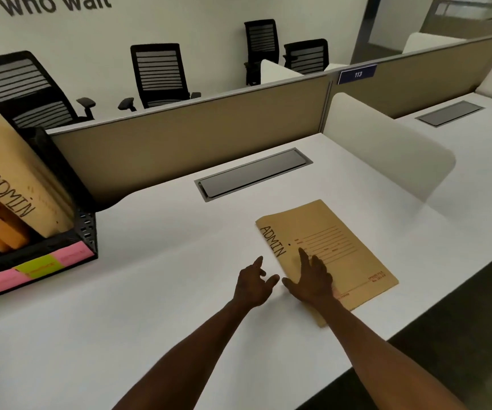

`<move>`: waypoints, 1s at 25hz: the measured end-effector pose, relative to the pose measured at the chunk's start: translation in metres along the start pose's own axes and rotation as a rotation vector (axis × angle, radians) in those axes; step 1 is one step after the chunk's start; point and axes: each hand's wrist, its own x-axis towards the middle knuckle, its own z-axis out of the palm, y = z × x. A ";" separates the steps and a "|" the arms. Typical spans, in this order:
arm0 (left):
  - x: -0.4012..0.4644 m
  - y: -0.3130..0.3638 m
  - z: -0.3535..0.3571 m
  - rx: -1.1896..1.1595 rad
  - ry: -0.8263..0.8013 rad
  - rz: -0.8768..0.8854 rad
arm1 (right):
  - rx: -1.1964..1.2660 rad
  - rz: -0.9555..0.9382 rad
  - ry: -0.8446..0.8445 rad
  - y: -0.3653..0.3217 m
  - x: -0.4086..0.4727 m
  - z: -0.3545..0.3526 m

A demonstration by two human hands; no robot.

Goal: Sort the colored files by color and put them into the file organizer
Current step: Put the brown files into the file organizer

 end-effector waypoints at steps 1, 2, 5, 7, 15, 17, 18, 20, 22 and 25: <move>0.000 0.005 0.005 -0.019 -0.019 -0.025 | -0.003 -0.036 0.022 0.003 0.000 0.001; 0.000 0.009 0.009 -0.058 -0.030 -0.053 | 0.023 -0.079 0.039 0.005 0.000 0.001; -0.001 0.013 0.016 -0.279 0.009 -0.182 | 0.062 -0.204 0.079 0.005 -0.002 0.007; 0.001 0.010 0.016 -0.461 0.036 -0.311 | 0.054 -0.234 0.101 0.004 -0.003 0.008; -0.011 -0.011 0.009 -0.584 0.103 -0.393 | 0.165 -0.367 0.081 -0.018 -0.005 0.009; -0.016 -0.015 0.007 -0.532 0.152 -0.397 | 0.168 -0.399 0.065 -0.027 -0.007 0.009; -0.019 -0.018 0.006 -0.515 0.178 -0.398 | 0.173 -0.415 0.054 -0.032 -0.009 0.010; -0.022 -0.023 0.006 -0.482 0.233 -0.396 | 0.205 -0.460 0.019 -0.043 -0.015 0.011; -0.024 -0.027 0.003 -0.460 0.280 -0.402 | 0.207 -0.503 -0.010 -0.054 -0.022 0.016; -0.029 -0.037 -0.007 -0.479 0.313 -0.450 | 0.201 -0.527 -0.022 -0.070 -0.029 0.022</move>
